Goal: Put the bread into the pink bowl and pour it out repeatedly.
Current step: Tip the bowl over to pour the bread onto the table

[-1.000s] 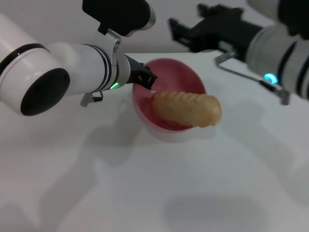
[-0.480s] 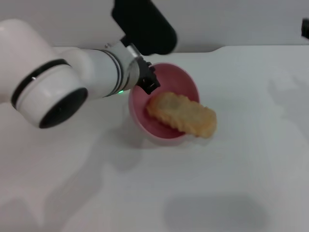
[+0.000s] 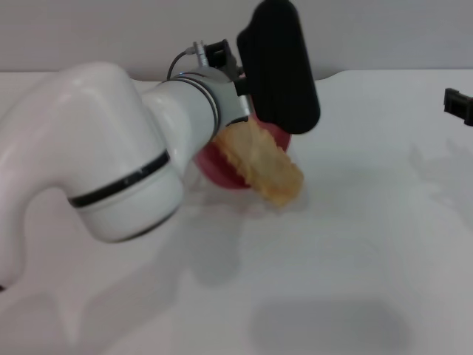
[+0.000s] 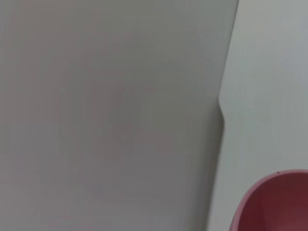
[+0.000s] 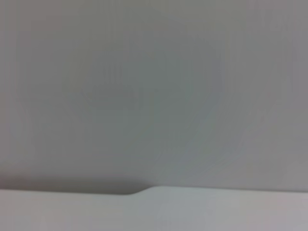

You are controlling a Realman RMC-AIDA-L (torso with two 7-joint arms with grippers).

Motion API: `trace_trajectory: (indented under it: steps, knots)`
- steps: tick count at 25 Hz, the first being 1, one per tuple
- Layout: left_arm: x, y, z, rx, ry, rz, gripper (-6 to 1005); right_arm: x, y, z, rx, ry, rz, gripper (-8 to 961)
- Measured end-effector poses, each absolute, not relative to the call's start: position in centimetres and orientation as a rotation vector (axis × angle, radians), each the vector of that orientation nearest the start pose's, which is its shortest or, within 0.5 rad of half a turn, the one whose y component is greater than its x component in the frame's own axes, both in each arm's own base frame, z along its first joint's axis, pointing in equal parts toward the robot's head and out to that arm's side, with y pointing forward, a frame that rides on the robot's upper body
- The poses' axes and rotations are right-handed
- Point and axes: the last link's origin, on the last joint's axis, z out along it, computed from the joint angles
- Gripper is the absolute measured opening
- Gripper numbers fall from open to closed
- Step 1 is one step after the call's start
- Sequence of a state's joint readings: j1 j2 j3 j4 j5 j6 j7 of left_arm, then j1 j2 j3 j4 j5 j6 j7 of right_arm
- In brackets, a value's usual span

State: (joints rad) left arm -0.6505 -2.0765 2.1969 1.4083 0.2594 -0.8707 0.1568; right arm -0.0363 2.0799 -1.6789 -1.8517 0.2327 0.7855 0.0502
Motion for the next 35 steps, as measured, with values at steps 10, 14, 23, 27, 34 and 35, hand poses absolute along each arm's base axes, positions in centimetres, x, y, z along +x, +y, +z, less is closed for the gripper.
trace_trajectory:
  steps: [10,14,23,27,34,35]
  knots:
    - [-5.5,35.5,-8.3,-1.966,0.656,0.485,48,21.6,31.3,5.5,-1.798,1.015,0.186,659]
    - [-5.1,34.4,-8.8,-1.938,0.728,0.477,48,21.6,31.2,5.2,-1.806,1.019,0.179,659]
    - [-4.3,31.7,-9.6,-1.854,0.884,0.429,49,21.6,31.1,4.7,-1.819,1.025,0.171,658]
    - [-4.0,31.4,-9.8,-1.829,0.903,0.386,49,21.8,31.1,4.5,-1.822,1.029,0.166,658]
    - [-4.1,30.9,-10.3,-1.798,0.943,0.332,49,21.9,31.1,4.3,-1.826,1.034,0.159,658]
    - [-4.2,30.9,-10.3,-1.794,0.945,0.326,49,21.8,31.1,4.2,-1.828,1.034,0.158,658]
